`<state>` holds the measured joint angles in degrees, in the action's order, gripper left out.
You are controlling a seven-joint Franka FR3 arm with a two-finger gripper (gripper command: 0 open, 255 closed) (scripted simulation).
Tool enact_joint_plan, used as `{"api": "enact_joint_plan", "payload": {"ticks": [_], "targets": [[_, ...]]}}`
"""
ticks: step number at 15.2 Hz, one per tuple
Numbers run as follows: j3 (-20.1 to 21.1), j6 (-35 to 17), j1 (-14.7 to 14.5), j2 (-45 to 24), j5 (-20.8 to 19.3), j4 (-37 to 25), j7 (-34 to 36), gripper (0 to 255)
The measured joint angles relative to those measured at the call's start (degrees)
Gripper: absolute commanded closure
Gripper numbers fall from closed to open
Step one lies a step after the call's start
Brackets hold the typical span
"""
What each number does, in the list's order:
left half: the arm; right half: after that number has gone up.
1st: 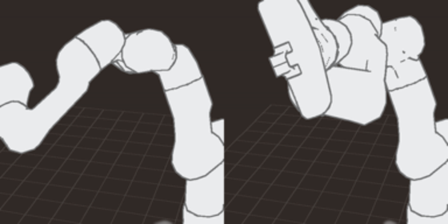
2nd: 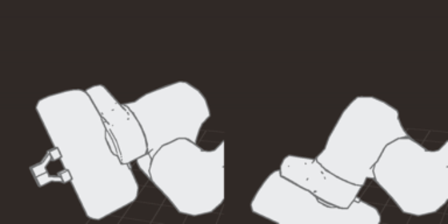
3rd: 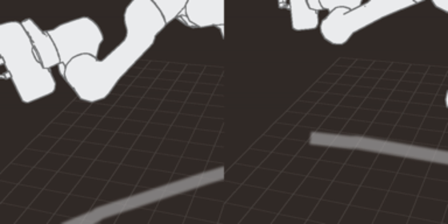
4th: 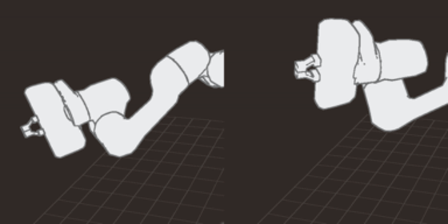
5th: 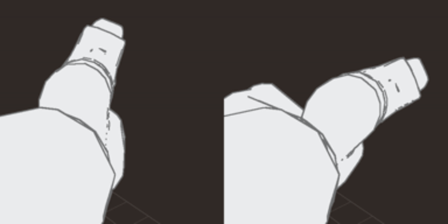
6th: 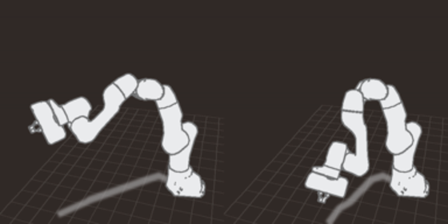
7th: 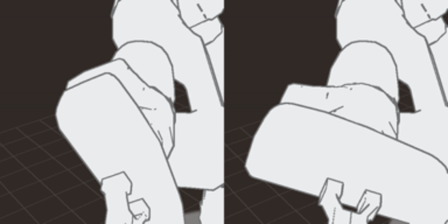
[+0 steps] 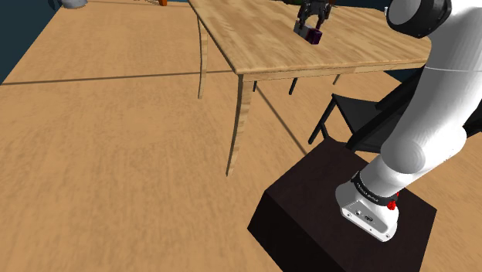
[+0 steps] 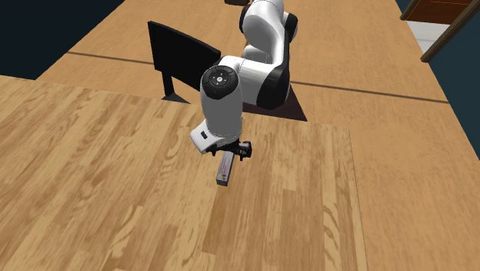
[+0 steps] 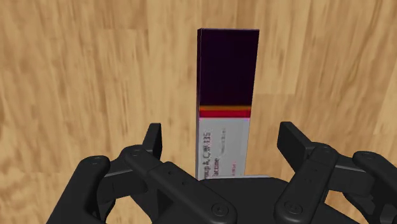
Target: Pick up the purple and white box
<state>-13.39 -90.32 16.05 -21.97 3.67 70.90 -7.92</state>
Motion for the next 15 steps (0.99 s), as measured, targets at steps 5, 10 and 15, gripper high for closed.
{"api": "enact_joint_plan", "payload": {"ticks": [5,10,15], "targets": [[0.01,-0.32,0.01,-0.12,0.03,0.15,0.01,255],[0.01,-0.33,0.00,-0.12,0.03,0.16,0.01,255],[-0.02,2.50,0.41,-1.22,0.27,-3.77,-0.15,255]]}}
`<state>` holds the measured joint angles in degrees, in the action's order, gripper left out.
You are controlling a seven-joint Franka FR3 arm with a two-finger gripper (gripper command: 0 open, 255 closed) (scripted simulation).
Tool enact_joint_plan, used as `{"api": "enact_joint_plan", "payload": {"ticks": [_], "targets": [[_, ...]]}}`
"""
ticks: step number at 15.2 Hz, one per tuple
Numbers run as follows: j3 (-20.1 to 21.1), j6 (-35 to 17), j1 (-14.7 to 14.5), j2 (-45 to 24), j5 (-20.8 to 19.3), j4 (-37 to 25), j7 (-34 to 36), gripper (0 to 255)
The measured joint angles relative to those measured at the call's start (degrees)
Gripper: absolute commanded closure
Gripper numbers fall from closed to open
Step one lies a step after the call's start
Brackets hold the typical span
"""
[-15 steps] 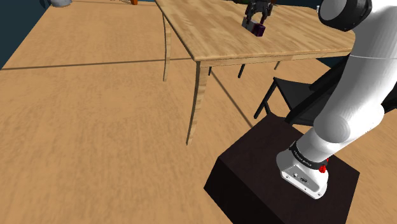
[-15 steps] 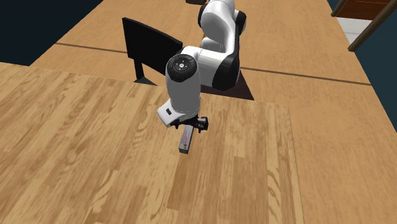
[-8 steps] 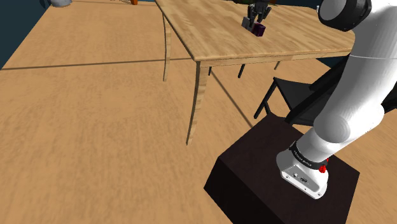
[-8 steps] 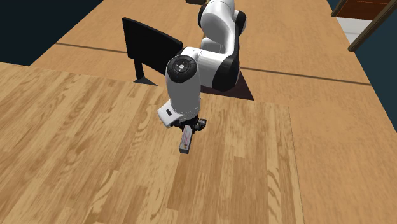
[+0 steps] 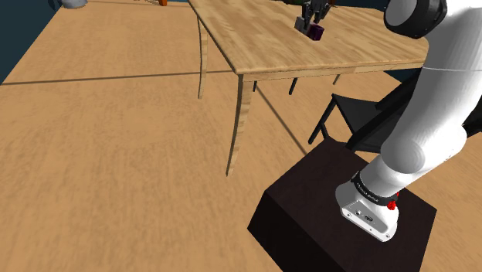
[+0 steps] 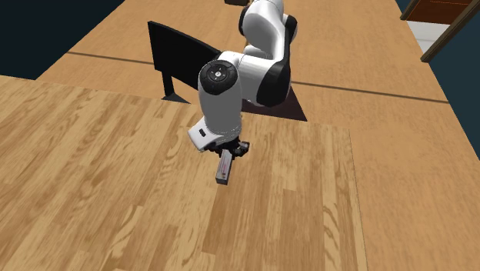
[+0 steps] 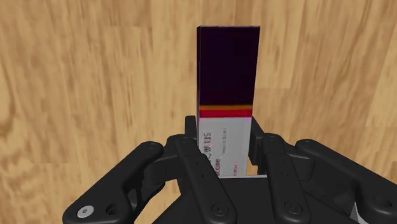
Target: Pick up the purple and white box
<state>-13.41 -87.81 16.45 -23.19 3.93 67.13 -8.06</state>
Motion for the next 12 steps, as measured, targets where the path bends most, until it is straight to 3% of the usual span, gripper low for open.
{"api": "enact_joint_plan", "payload": {"ticks": [12], "targets": [[0.13,13.34,2.21,-6.57,1.45,-19.91,-0.16,255]]}}
